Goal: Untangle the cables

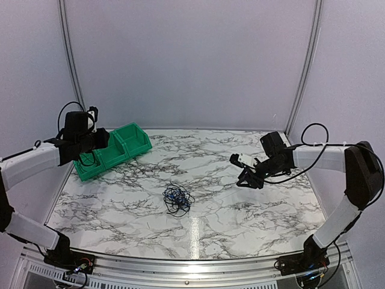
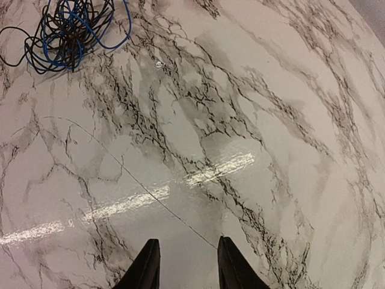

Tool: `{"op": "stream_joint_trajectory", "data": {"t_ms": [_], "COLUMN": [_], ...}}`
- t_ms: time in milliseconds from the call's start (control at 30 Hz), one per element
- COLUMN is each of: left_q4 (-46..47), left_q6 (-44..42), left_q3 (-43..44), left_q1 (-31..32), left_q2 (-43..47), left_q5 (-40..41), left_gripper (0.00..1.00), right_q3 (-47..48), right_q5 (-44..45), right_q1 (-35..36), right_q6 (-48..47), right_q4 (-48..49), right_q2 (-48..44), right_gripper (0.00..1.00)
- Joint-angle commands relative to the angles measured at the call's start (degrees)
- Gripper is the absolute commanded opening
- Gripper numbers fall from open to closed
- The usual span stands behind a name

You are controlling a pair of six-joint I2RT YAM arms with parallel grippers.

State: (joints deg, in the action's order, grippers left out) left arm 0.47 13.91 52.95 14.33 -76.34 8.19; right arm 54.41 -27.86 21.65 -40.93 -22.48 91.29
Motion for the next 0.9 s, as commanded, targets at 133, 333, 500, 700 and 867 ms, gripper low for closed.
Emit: {"op": "stream_joint_trajectory", "data": {"t_ms": [133, 333, 500, 700, 867], "left_q4": [3.7, -1.2, 10.2, 13.8, 19.5], "left_q6": [-3.6, 0.0, 5.0, 4.6, 4.6], "left_q3": [-1.0, -0.4, -11.3, -16.5, -18.3], "left_q1": [20.0, 36.5, 39.7, 39.8, 39.9], "left_q2": [3.2, 3.6, 9.2, 5.8, 2.2], "left_q5": [-4.9, 14.2, 23.9, 32.8, 35.7], "left_gripper": [0.27, 0.41, 0.99, 0.99, 0.99], "right_q3": [2.8, 2.6, 5.9, 11.6, 21.9], "right_q5": [1.0, -6.8, -7.5, -5.7, -6.6], "right_q1": [2.8, 3.8, 7.1, 10.9, 13.7], "right_q6": [3.3, 7.4, 6.1, 6.1, 9.6], "right_q4": [3.1, 2.7, -2.0, -2.4, -5.3], "right_q2": [-0.8, -5.1, -7.1, 0.7, 10.1], "right_gripper": [0.34, 0.33, 0.33, 0.32, 0.31]}}
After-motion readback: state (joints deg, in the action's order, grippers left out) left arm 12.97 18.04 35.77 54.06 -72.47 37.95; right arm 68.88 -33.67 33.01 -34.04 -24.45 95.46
